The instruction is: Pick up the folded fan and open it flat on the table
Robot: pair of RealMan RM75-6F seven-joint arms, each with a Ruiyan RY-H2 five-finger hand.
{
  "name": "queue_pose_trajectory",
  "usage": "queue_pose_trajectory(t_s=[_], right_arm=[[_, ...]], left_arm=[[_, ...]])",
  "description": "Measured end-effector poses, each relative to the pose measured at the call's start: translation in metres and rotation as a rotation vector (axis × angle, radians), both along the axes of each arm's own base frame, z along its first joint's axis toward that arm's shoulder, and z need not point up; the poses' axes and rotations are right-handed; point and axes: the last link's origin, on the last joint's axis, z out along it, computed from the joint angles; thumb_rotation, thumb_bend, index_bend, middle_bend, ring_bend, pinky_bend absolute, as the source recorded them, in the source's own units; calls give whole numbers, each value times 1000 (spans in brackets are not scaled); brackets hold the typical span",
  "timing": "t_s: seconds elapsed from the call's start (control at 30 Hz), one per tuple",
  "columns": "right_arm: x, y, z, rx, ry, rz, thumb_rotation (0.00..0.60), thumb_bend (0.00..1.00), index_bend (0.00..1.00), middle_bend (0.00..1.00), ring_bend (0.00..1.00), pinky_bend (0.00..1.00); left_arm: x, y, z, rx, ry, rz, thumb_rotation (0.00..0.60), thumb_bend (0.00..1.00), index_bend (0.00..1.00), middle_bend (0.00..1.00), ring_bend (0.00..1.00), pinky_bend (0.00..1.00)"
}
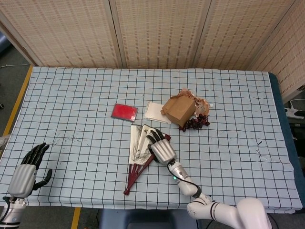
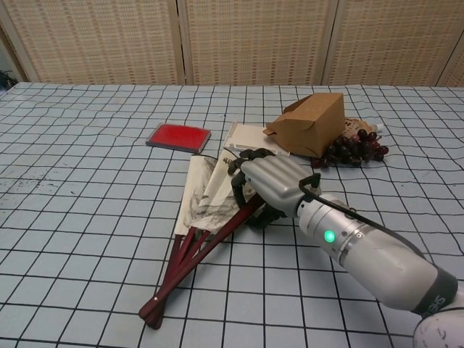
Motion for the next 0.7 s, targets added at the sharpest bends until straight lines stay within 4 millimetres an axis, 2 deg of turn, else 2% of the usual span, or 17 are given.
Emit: queue_pose_trajectory(t_s=[0.07, 0.3, 0.57, 0.7], right_arm=[[2, 0, 4, -3, -22, -1, 600, 460, 717, 193, 0, 25], [14, 2, 27, 17, -163, -46, 600, 461, 765, 214, 0, 35], [34, -6, 64, 87, -414, -185, 600, 461, 820, 260, 0, 32], [45, -15, 78, 127, -575, -268, 600, 462, 829, 263, 0, 29]], left_arm=[[0, 0, 0, -1, -5, -1, 600, 456, 0, 0, 0, 136], [2, -1, -3, -35, -71, 14, 600, 457, 12, 0, 0, 135], [-3, 0, -9, -109, -153, 55, 600, 456, 192, 0, 0, 127], [-2, 1, -19, -158, -287, 67, 600, 457, 223, 0, 0, 125]])
